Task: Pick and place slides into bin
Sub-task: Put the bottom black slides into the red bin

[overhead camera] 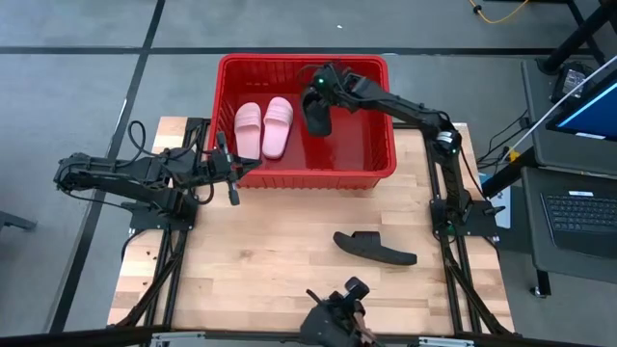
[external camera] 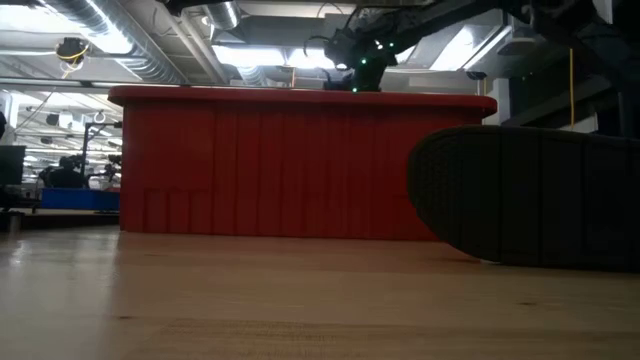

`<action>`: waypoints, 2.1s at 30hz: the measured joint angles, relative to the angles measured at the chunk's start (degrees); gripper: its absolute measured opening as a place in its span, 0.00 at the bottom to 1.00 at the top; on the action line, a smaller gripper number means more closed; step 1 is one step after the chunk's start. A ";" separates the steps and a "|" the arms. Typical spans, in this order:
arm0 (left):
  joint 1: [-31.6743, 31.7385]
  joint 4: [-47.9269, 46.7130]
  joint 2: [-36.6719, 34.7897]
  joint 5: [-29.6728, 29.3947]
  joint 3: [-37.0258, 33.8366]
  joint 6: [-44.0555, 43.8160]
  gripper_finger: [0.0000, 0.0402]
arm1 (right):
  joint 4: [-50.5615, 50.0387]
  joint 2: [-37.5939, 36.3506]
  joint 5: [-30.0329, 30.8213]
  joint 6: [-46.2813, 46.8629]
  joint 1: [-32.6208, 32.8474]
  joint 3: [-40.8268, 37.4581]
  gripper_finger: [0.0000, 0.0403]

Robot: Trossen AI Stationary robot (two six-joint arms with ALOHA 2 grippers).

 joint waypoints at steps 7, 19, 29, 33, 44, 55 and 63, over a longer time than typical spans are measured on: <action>0.00 -0.09 0.00 -0.13 0.00 0.31 0.00 | 0.06 3.31 0.02 1.41 0.17 0.04 0.03; 0.02 -1.38 0.00 -0.43 0.00 -0.13 0.01 | 0.24 6.36 0.15 1.30 0.28 -0.07 0.03; 0.00 -1.38 0.00 -0.43 0.00 -0.11 0.01 | 3.48 7.44 0.01 1.14 0.28 -0.28 0.03; 0.00 -1.38 0.00 -0.42 0.00 -0.82 0.01 | 4.69 7.56 -0.44 1.35 0.28 -1.81 0.03; 0.00 -1.38 0.00 -0.41 0.00 -1.51 0.01 | 6.28 7.56 -2.40 4.05 0.55 -4.37 0.03; 0.01 -1.37 0.00 -0.41 0.00 -1.69 0.00 | 6.52 7.56 -2.48 4.10 0.57 -4.39 0.04; 0.01 -1.38 0.00 -0.41 0.00 -1.66 0.01 | 6.48 7.56 -2.50 5.14 0.81 -4.39 0.06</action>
